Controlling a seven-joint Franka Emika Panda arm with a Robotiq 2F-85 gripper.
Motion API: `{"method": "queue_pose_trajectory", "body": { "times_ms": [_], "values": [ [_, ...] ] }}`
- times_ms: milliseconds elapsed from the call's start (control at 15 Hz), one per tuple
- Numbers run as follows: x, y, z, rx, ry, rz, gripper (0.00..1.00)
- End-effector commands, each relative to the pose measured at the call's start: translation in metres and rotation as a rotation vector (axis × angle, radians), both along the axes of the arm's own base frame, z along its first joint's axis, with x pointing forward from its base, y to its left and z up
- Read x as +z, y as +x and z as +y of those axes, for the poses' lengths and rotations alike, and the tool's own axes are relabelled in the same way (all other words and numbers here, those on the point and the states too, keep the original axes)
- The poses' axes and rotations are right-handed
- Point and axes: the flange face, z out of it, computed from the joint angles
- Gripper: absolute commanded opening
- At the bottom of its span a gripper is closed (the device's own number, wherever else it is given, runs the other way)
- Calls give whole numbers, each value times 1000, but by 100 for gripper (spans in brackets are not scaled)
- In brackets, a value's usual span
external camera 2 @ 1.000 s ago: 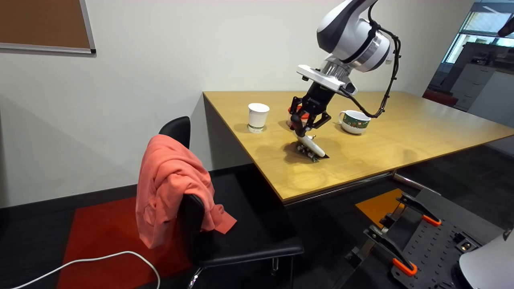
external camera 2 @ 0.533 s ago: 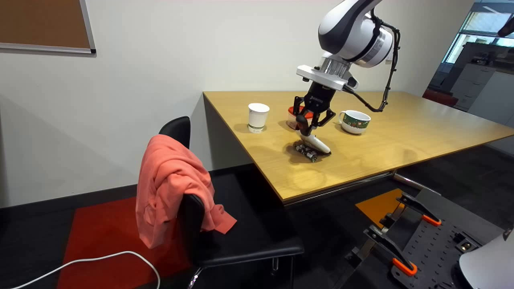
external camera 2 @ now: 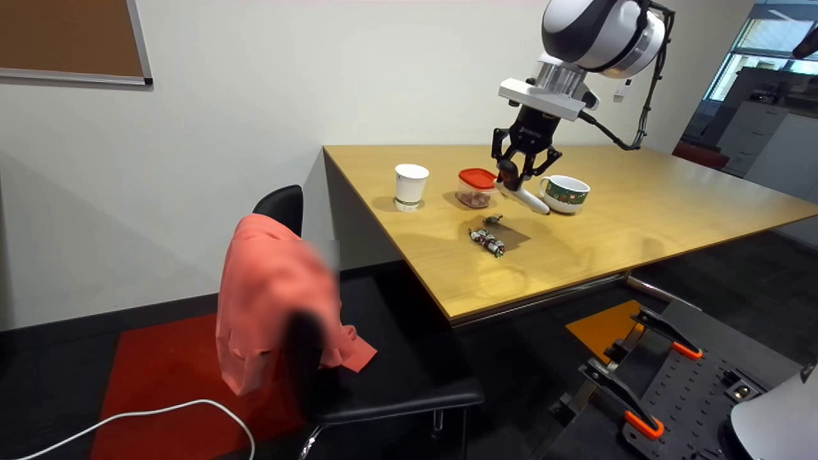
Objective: Use the brush to sweep the candy to the left side of the table
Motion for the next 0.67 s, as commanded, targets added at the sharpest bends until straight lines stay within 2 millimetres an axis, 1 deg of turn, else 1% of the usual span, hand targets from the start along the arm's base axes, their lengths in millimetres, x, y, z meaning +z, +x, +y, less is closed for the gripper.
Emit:
{"method": "queue_pose_trajectory", "body": {
  "times_ms": [0,200,333,467,600],
  "values": [
    [10,-5,-28,-1,59,2,13],
    [0,-5,-54,16,104,-5,13],
    [-8,-3,-66,30,118,-12,13],
    [-19,1,-75,50,142,-15,13],
    [-30,7,-78,61,160,-9,13]
  ]
}}
